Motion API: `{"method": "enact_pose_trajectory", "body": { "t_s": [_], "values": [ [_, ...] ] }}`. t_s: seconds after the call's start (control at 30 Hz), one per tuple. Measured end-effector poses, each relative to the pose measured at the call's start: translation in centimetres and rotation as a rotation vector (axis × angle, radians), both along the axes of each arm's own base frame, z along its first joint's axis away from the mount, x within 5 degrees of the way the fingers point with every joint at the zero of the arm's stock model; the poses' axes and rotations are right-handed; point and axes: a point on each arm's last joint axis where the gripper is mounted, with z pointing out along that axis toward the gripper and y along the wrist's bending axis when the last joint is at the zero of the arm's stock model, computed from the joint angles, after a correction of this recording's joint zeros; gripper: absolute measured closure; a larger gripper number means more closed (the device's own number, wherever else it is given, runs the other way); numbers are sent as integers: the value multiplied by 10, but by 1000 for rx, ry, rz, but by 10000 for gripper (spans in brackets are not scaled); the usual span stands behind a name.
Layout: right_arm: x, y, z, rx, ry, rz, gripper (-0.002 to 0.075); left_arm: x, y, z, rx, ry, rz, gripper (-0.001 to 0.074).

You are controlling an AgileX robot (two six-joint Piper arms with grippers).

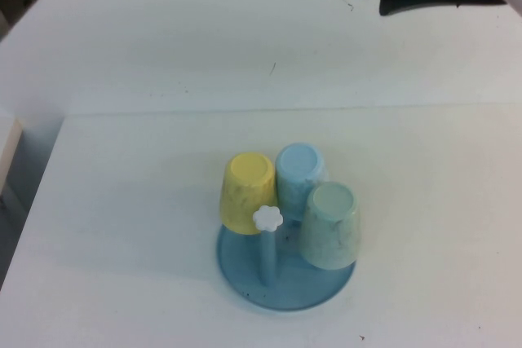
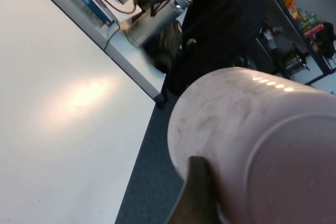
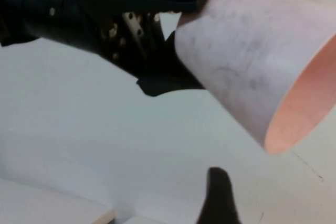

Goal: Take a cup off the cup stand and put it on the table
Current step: Hand over the cup

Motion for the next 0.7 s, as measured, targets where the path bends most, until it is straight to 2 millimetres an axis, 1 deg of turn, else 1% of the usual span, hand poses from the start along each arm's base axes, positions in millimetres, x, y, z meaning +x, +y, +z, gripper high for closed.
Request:
{"method": "enact_pose_trajectory", "body": {
  "t_s": [0.13, 0.43, 0.5, 0.57, 0.63, 0.7],
  "values": [
    [1, -1, 0, 6, 3, -14, 256, -2, -10, -8, 22, 20, -42, 200],
    [2, -2, 0, 11, 7, -30, 341, -10, -40, -27, 55, 55, -129, 200],
    [2, -2, 0, 12, 7, -30, 390, -11, -44, -31, 60, 58, -141, 200],
    [2, -2, 0, 3, 1, -32, 463, -10, -48, -32, 51, 62, -138, 200],
    [1, -1, 0, 6, -1, -13, 573, -8, -50, -32, 33, 62, -135, 206],
    [0, 0, 1, 5, -4, 7, 638, -7, -52, -34, 25, 53, -142, 211]
  ]
}}
